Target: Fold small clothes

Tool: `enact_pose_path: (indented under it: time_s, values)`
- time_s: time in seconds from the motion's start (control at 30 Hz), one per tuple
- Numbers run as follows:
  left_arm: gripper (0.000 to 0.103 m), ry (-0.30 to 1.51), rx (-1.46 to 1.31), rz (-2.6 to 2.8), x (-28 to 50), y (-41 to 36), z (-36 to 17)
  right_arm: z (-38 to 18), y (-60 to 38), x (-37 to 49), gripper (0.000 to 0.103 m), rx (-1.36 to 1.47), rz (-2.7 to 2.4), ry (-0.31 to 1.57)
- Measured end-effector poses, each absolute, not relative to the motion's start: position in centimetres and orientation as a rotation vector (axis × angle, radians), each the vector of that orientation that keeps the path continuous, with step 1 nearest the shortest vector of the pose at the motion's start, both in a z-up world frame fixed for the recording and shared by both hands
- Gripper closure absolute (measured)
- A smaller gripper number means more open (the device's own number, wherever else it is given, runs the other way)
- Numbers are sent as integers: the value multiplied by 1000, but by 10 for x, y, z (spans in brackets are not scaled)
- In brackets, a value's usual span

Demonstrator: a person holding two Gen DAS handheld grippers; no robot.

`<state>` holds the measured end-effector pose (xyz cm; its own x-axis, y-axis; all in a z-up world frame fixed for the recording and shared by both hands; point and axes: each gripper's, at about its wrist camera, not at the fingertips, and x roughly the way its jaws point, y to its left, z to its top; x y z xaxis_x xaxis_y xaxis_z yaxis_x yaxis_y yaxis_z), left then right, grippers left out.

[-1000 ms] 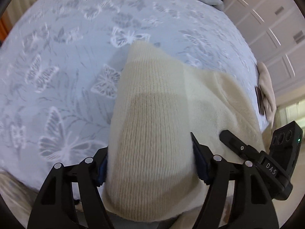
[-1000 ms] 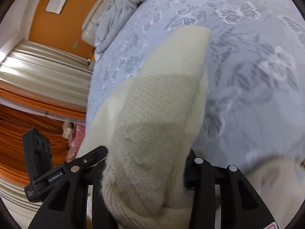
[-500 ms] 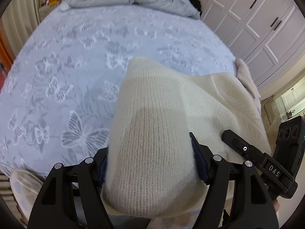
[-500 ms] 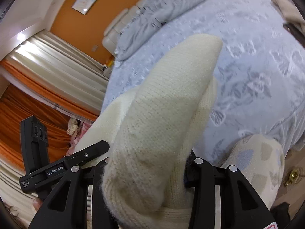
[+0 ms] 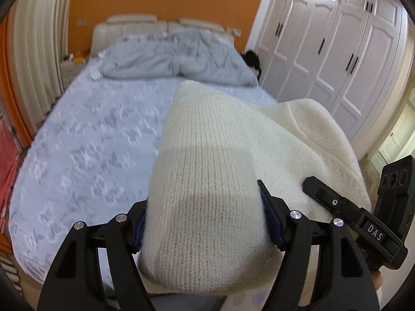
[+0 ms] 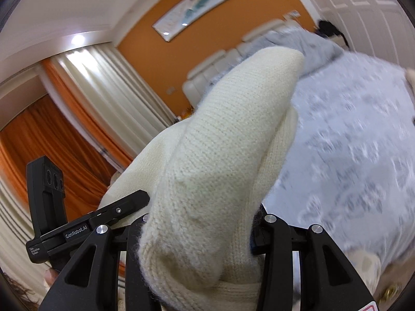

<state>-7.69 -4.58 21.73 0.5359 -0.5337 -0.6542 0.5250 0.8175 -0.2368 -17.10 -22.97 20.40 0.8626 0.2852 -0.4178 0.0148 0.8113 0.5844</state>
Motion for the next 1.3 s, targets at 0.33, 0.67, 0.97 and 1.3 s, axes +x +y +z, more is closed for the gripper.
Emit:
enact_pose_path:
  time_s: [0.33,0.67,0.97,1.3]
  values:
    - [35,610,-65,-566,-39,23,269,269,-161,-113,63,479,273,408]
    - [35,573,-113,-472,24,91,246,229,-109,-18,61,480,396,467]
    - [39,948,-188,-268,101,148,-4,-29,-115,45,34,526,115,1002]
    - [16,1054,-491,-242,108,189,-71,-64,-115,68,17,644,137,1067]
